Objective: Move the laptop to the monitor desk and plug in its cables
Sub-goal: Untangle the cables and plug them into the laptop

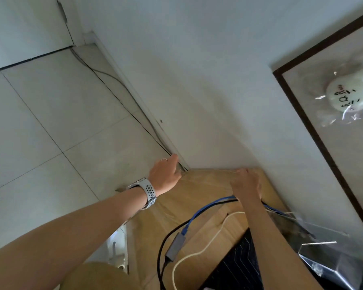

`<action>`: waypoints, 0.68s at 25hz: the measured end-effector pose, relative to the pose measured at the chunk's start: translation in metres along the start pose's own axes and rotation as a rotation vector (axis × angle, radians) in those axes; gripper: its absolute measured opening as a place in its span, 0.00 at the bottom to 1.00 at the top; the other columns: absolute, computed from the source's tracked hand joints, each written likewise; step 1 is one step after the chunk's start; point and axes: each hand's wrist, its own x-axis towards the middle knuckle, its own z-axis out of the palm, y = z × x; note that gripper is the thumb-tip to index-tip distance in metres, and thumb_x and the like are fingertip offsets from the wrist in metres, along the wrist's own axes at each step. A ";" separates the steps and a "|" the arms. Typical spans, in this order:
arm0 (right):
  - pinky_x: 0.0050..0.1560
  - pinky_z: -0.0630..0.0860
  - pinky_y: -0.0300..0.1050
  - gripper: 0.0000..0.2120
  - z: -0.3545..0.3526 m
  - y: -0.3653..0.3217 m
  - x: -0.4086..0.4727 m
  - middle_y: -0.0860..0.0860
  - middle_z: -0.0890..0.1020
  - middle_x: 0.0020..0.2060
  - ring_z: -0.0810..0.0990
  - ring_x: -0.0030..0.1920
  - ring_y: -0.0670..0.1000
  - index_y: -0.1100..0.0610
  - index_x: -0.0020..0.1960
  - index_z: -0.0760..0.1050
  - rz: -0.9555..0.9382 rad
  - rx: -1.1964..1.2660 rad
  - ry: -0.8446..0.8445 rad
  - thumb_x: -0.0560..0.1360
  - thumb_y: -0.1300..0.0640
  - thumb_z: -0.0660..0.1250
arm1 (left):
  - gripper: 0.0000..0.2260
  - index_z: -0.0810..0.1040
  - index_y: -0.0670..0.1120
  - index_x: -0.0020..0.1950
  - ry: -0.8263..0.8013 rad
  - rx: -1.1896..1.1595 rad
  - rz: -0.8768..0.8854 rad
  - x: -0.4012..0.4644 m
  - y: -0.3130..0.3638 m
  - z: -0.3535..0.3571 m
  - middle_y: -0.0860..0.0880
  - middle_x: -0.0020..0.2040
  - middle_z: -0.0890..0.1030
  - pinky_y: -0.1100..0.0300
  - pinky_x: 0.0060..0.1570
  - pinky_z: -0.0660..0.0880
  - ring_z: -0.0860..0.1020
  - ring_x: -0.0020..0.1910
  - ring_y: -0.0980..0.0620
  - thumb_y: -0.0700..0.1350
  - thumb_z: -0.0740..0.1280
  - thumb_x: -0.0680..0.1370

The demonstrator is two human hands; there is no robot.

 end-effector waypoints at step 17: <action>0.65 0.65 0.57 0.10 0.031 -0.024 0.029 0.50 0.83 0.43 0.79 0.52 0.55 0.53 0.44 0.80 -0.197 -0.576 -0.192 0.71 0.62 0.61 | 0.06 0.71 0.44 0.49 -0.188 0.006 -0.124 0.019 -0.022 0.033 0.48 0.32 0.72 0.49 0.41 0.74 0.70 0.35 0.47 0.41 0.58 0.74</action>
